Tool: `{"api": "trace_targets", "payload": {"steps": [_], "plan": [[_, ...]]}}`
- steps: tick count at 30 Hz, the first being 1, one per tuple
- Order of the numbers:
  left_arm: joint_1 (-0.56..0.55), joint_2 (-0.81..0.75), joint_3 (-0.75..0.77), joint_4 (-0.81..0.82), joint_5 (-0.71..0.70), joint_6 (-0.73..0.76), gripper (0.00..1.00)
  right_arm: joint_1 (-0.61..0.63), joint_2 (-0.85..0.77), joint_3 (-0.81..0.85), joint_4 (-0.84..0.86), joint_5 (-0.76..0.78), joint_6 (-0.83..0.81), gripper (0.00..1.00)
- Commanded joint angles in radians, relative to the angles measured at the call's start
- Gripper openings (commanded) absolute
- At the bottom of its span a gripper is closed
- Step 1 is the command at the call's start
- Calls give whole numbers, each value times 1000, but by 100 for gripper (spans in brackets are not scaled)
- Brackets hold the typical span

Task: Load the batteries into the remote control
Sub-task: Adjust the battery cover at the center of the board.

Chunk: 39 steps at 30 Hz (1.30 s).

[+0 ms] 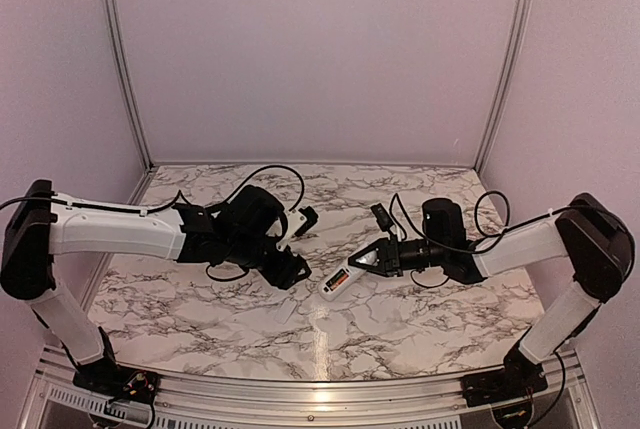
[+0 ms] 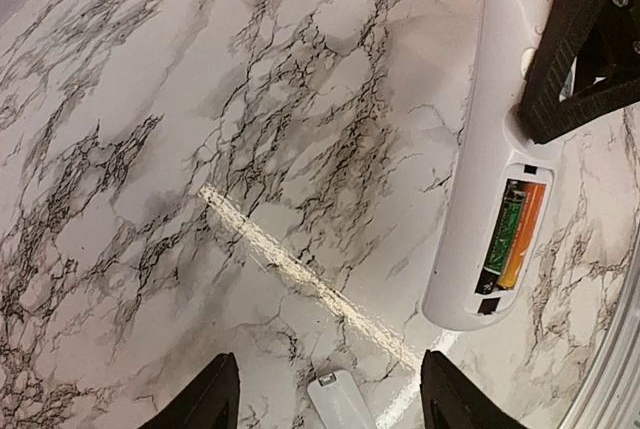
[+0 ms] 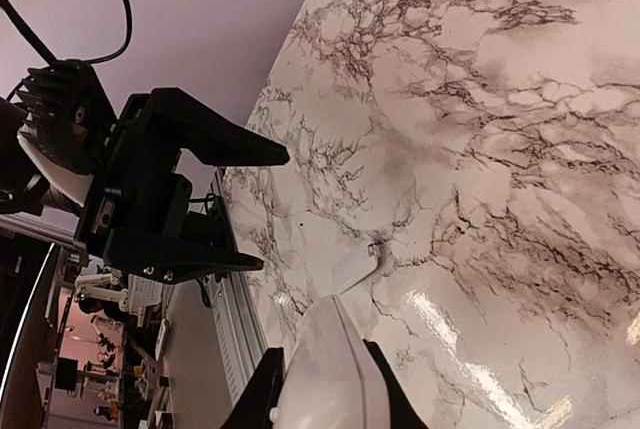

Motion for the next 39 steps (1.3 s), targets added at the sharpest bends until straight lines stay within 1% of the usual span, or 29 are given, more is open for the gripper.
{"api": "trace_targets", "payload": {"steps": [1,7,10,14,17,20,25,28,35,39], "plan": [[-2,70,34,-103,-42,-29,64,-3,31,-13,-16,34,-26,0],[-4,163,63,-236,-39,-48,61,-3,60,-18,1,32,-31,0],[-8,188,75,-259,-60,-57,63,-3,63,-17,4,30,-35,0],[-26,242,126,-296,-111,-44,69,-5,66,-12,4,23,-35,0],[-42,276,156,-309,-113,-35,78,-8,63,-10,-4,23,-40,0],[-52,301,178,-315,-128,-34,80,-13,64,-11,-7,19,-41,0],[-52,352,213,-357,-193,-40,77,-18,64,-11,-9,17,-44,0],[-47,361,206,-373,-227,-51,74,-23,62,-9,-13,13,-48,0],[40,329,152,-391,-241,-112,64,-28,56,-8,-25,11,-60,0],[76,314,108,-401,-247,-141,62,-29,52,-7,-29,9,-63,0]]}}
